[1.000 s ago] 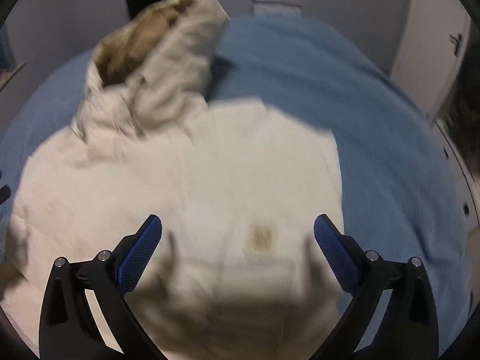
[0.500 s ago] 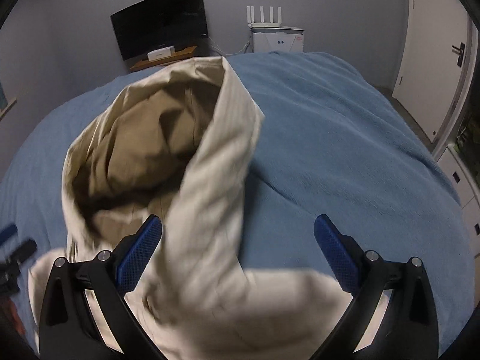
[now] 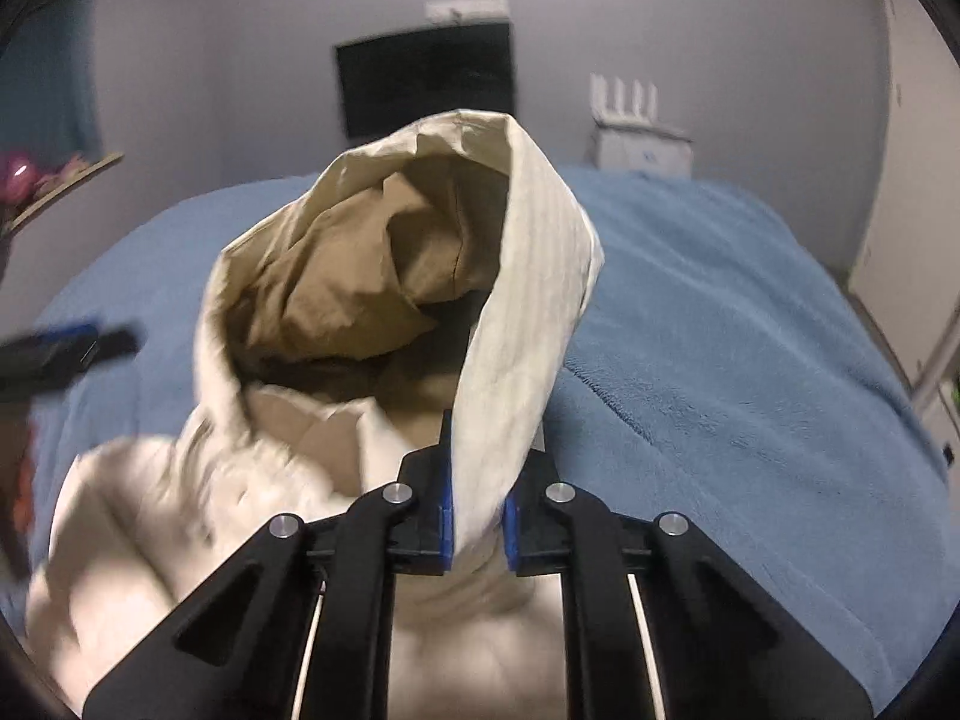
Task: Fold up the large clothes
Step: 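Grasp the hood tip with the right gripper and lift it, then grasp the hood edge with the left gripper while the right gripper holds the hood tip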
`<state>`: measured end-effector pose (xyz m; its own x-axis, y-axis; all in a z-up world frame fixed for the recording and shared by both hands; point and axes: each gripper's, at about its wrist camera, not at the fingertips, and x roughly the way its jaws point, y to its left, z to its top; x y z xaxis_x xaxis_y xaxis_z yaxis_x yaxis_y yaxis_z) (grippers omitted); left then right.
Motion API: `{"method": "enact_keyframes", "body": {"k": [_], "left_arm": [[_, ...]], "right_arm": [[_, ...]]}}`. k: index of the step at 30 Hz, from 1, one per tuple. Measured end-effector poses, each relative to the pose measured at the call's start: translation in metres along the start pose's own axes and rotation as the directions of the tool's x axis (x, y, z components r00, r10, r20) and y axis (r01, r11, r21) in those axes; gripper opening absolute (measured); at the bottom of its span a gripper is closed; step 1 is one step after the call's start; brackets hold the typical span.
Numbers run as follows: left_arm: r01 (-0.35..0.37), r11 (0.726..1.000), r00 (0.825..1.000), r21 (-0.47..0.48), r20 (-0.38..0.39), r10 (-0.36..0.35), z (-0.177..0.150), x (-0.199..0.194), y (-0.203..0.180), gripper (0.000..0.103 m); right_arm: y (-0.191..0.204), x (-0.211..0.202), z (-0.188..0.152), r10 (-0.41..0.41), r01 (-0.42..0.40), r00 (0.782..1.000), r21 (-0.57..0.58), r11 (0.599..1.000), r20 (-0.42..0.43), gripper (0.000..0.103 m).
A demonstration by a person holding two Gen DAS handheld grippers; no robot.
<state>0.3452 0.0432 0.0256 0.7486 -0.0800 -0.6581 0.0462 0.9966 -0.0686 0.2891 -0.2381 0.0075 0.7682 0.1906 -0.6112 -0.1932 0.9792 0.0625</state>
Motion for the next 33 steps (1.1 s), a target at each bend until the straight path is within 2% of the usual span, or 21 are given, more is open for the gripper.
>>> {"method": "enact_keyframes", "body": {"k": [5, 8, 11, 14, 15, 16, 17, 18, 19, 20, 23, 28, 30, 31, 32, 33], "left_arm": [[0.019, 0.999, 0.999, 0.036, 0.033, -0.02, 0.0, -0.014, -0.009, 0.097], [0.016, 0.993, 0.998, 0.116, 0.053, -0.022, -0.001, -0.023, -0.022, 0.097], [-0.001, 0.98, 0.997, 0.198, 0.071, -0.014, 0.0, -0.028, -0.035, 0.097], [0.031, 0.958, 0.995, 0.285, 0.086, -0.057, -0.002, -0.035, -0.05, 0.096], [0.049, 0.948, 0.994, 0.314, 0.073, -0.076, -0.003, -0.035, -0.055, 0.093], [0.085, 0.937, 0.994, 0.339, 0.04, -0.105, -0.006, -0.034, -0.059, 0.087], [0.114, 0.93, 0.992, 0.348, 0.002, -0.122, -0.008, -0.032, -0.062, 0.063], [0.133, 0.928, 0.991, 0.348, -0.036, -0.129, -0.012, -0.029, -0.064, 0.022], [0.154, 0.929, 0.988, 0.335, -0.082, -0.134, -0.014, -0.024, -0.064, 0.0], [0.159, 0.934, 0.986, 0.321, -0.106, -0.131, -0.018, -0.024, -0.064, 0.0], [0.16, 0.935, 0.987, 0.316, -0.072, -0.145, -0.032, -0.04, -0.06, 0.0], [0.21, 0.93, 0.977, 0.301, -0.018, -0.214, -0.051, -0.082, -0.057, 0.0], [0.238, 0.928, 0.97, 0.286, -0.025, -0.241, -0.047, -0.091, -0.06, 0.005], [0.243, 0.929, 0.969, 0.28, -0.022, -0.246, -0.041, -0.094, -0.064, 0.016], [0.24, 0.929, 0.969, 0.283, -0.016, -0.246, -0.036, -0.097, -0.067, 0.049], [0.217, 0.932, 0.974, 0.292, 0.002, -0.228, -0.033, -0.101, -0.073, 0.074]], "right_arm": [[0.019, -0.041, -0.035, 0.083, -0.08, 0.996, -0.087, 0.993, 0.041, 0.008], [0.029, -0.053, -0.056, 0.089, -0.081, 0.995, -0.166, 0.983, 0.04, 0.008], [0.031, -0.056, -0.076, 0.098, -0.095, 0.995, -0.157, 0.983, 0.011, 0.008], [0.034, -0.055, -0.087, 0.091, -0.09, 0.996, -0.159, 0.983, -0.004, 0.008], [0.037, -0.055, -0.091, 0.085, -0.084, 0.996, -0.173, 0.981, -0.006, 0.008], [0.038, -0.055, -0.093, 0.08, -0.08, 0.997, -0.182, 0.98, -0.007, 0.008], [0.038, -0.055, -0.095, 0.076, -0.076, 0.997, -0.186, 0.98, -0.008, 0.008], [0.038, -0.054, -0.095, 0.07, -0.07, 0.998, -0.182, 0.981, -0.008, 0.008], [0.036, -0.055, -0.098, 0.069, -0.07, 0.998, -0.174, 0.982, -0.008, 0.008], [0.036, -0.055, -0.098, 0.069, -0.069, 0.998, -0.164, 0.984, -0.01, 0.008], [0.034, -0.058, -0.095, 0.063, -0.063, 0.998, -0.137, 0.989, -0.005, 0.008], [0.032, -0.07, -0.096, 0.073, -0.07, 0.997, -0.117, 0.991, 0.015, 0.008], [0.035, -0.072, -0.097, 0.069, -0.067, 0.998, -0.127, 0.99, 0.013, 0.008], [0.036, -0.072, -0.097, 0.066, -0.064, 0.998, -0.13, 0.99, 0.012, 0.008], [0.036, -0.072, -0.098, 0.064, -0.062, 0.998, -0.128, 0.99, 0.012, 0.008], [0.036, -0.072, -0.098, 0.065, -0.063, 0.998, -0.125, 0.99, 0.012, 0.008]]}}
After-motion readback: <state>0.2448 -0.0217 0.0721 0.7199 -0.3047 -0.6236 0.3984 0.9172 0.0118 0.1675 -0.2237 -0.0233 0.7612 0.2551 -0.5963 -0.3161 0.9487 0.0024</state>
